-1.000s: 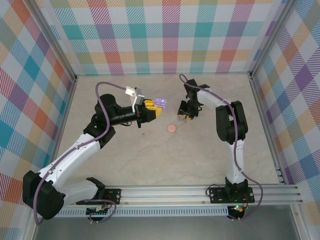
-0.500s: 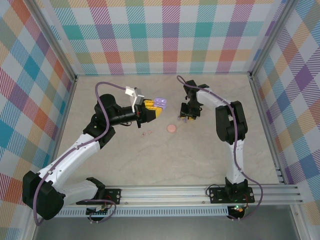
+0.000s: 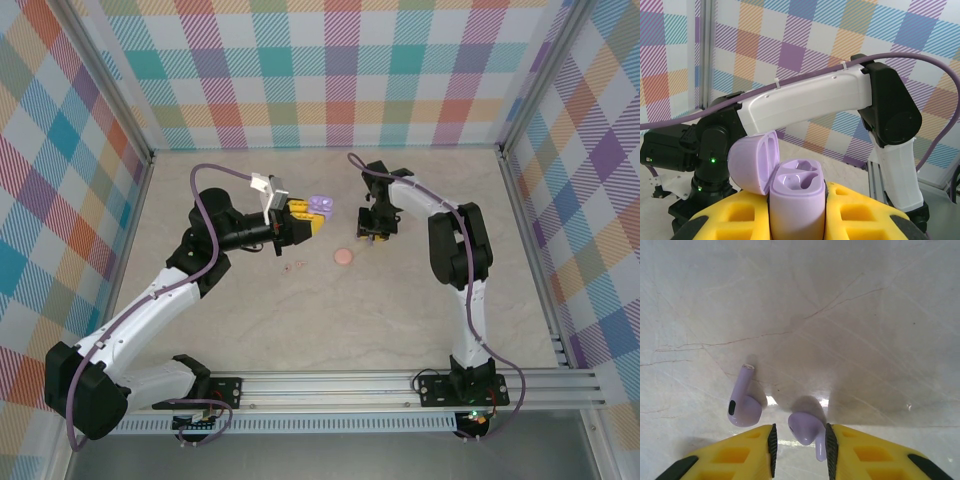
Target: Insert wireless bluetooth earbuds into charging case
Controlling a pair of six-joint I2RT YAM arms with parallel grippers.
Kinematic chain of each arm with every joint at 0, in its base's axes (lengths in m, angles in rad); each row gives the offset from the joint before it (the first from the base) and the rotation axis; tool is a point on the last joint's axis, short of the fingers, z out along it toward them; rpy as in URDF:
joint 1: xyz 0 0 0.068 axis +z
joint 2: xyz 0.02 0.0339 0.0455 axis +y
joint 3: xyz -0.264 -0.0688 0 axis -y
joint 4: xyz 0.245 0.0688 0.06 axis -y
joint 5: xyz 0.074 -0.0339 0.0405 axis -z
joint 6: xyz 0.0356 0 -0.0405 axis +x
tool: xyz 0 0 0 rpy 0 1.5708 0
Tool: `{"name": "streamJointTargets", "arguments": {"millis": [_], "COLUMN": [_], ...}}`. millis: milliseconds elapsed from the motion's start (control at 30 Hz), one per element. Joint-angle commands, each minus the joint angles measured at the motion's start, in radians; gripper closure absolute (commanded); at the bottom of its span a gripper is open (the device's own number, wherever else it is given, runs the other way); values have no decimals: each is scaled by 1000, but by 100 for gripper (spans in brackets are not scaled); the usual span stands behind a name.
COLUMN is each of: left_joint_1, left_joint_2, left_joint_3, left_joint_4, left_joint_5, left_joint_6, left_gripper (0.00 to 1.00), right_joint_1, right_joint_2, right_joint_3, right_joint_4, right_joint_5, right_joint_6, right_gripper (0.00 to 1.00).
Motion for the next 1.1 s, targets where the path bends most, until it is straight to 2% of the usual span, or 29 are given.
{"name": "streamJointTargets", "arguments": {"millis": [0,500,1067], "left_joint_1": [-8,-8,-8], "left_joint_2": [-26,-30,-35], "left_joint_3": [-14,-20,-25], "left_joint_4": [4,4,2], "left_joint_5": [-5,-9,-18], "left_joint_6": [12,10,11], "left_gripper": [90,90,90], "right_joint_1": [8,19,41], "right_joint_2": [17,61,76], "right_joint_3": [26,58,58], "right_joint_4": [-32,-50,-94], "right_joint_5": [18,21,100], "right_joint_6": [-13,-12,-15], "right_gripper": [68,68,69]}}
